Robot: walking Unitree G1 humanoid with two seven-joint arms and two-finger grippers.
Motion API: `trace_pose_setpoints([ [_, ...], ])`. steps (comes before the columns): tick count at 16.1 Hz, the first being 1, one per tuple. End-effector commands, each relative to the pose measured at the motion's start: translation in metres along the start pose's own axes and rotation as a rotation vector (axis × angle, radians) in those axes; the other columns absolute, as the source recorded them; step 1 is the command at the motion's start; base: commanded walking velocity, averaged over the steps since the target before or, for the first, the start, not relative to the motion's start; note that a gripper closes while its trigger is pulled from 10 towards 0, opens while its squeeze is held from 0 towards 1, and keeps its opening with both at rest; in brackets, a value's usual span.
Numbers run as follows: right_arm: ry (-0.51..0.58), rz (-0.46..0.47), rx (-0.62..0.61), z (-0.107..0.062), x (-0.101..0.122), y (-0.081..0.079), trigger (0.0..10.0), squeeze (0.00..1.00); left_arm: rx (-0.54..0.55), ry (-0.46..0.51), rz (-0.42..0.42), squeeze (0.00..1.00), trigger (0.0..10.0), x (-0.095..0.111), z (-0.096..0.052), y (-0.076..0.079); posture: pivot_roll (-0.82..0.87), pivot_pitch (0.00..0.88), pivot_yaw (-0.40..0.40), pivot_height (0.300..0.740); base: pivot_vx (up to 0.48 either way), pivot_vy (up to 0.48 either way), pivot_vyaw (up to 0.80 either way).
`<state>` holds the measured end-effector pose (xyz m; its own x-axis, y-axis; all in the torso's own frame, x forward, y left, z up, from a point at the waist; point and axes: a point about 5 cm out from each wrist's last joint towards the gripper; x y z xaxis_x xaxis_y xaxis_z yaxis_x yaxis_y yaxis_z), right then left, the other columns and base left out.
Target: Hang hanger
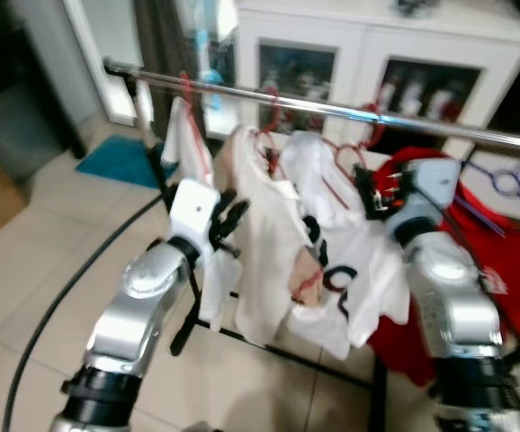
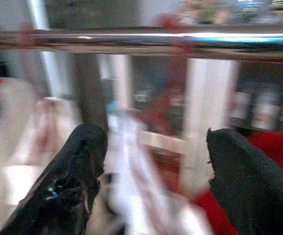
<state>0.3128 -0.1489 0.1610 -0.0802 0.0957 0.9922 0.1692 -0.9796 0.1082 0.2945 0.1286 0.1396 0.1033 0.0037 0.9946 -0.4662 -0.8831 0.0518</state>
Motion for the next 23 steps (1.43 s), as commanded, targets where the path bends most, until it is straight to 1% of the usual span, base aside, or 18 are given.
trace_pose_setpoints([
  [1,-0.005,-0.019,-0.023,0.000,0.002,0.008,10.0,1.00,0.000,0.032,0.013,0.13,10.0,0.007,0.002,0.002,-0.07,0.000,0.023,0.740,0.000,-0.326,0.69],
  [4,-0.005,-0.022,-0.038,-0.001,0.002,0.010,10.0,1.00,0.001,0.033,0.018,0.13,10.0,0.006,0.002,0.001,-0.07,0.000,0.026,0.740,0.000,-0.319,0.69],
  [6,-0.007,-0.012,-0.074,-0.003,0.001,0.015,10.0,1.00,-0.009,0.031,0.025,0.13,10.0,0.006,0.002,0.001,-0.07,0.000,0.032,0.740,0.000,-0.319,0.20],
  [7,-0.010,-0.021,-0.090,-0.006,0.001,0.020,10.0,1.00,-0.017,0.030,0.027,0.13,10.0,0.006,0.003,0.002,-0.07,0.000,0.035,0.740,0.000,-0.311,0.00],
  [8,-0.010,-0.025,-0.092,-0.007,0.002,0.022,10.0,1.00,-0.019,0.029,0.028,0.12,10.0,0.006,0.003,0.002,-0.07,0.000,0.038,0.740,0.000,-0.262,0.00],
  [10,-0.014,-0.081,-0.091,-0.011,0.006,0.030,10.0,1.00,-0.044,0.019,0.011,0.12,10.0,0.004,0.002,0.003,-0.07,0.000,0.041,0.740,0.000,0.000,0.00],
  [11,-0.050,-0.123,-0.093,-0.016,0.006,0.039,10.0,1.00,-0.097,0.018,0.017,0.11,10.0,0.004,-0.002,0.006,-0.07,0.000,0.041,0.740,0.000,0.000,0.00],
  [12,-0.078,-0.147,-0.100,-0.021,0.006,0.047,10.0,1.00,-0.135,0.009,0.027,0.11,10.0,0.002,-0.005,0.008,-0.07,0.000,0.041,0.740,0.000,0.000,0.00],
  [13,-0.104,-0.174,-0.075,-0.028,0.006,0.053,10.0,1.00,-0.171,-0.009,0.032,0.11,10.0,0.000,-0.008,0.010,-0.07,0.000,0.041,0.740,0.000,0.000,0.00],
  [15,-0.149,-0.198,0.010,-0.044,0.010,0.067,10.0,1.00,-0.262,-0.057,0.043,0.11,10.0,-0.004,-0.015,0.014,-0.08,0.000,0.046,0.740,0.000,0.000,0.00],
  [16,-0.157,-0.201,0.025,-0.046,0.011,0.069,10.0,1.00,-0.274,-0.062,0.042,0.11,10.0,-0.004,-0.016,0.014,-0.08,0.000,0.046,0.740,0.000,0.000,0.00],
  [17,-0.168,-0.196,0.075,-0.052,0.015,0.073,10.0,1.00,-0.306,-0.071,0.038,0.11,10.0,-0.004,-0.018,0.015,-0.08,0.000,0.046,0.740,0.000,0.000,0.00],
  [18,-0.194,-0.228,0.132,-0.062,0.020,0.080,10.0,1.00,-0.352,-0.083,0.038,0.11,10.0,-0.003,-0.022,0.017,-0.10,0.000,0.052,0.740,0.000,0.000,0.00],
  [19,-0.223,-0.254,0.139,-0.067,0.021,0.088,10.0,1.00,-0.390,-0.089,0.035,0.11,10.0,-0.003,-0.024,0.018,-0.10,0.000,0.052,0.740,0.000,0.000,0.00],
  [20,-0.257,-0.265,0.116,-0.071,0.022,0.097,10.0,1.00,-0.430,-0.093,0.029,0.11,10.0,-0.002,-0.027,0.021,-0.10,0.000,0.050,0.740,0.000,0.000,0.00],
  [21,-0.325,-0.287,0.029,-0.079,0.025,0.119,10.0,1.00,-0.514,-0.087,0.019,0.11,10.0,0.002,-0.033,0.027,-0.10,0.000,0.048,0.740,0.000,0.000,0.00],
  [22,-0.346,-0.301,0.013,-0.085,0.027,0.127,10.0,1.00,-0.551,-0.087,0.013,0.11,10.0,0.003,-0.036,0.031,-0.10,0.000,0.048,0.740,0.000,0.000,0.00],
  [23,-0.360,-0.302,0.010,-0.089,0.028,0.132,10.0,1.00,-0.572,-0.090,0.009,0.11,10.0,0.002,-0.038,0.033,-0.10,0.000,0.048,0.740,0.000,0.000,0.00],
])
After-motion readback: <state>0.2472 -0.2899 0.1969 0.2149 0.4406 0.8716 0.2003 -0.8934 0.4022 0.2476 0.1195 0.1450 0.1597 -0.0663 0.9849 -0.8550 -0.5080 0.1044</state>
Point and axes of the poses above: a point about 5 cm out from each wrist's last joint towards the gripper, its own z axis pointing out of the wrist towards the gripper, its own x axis along the axis of the wrist's last joint, y = z × x, and after that the axes turned 9 degrees about -z, right-handed
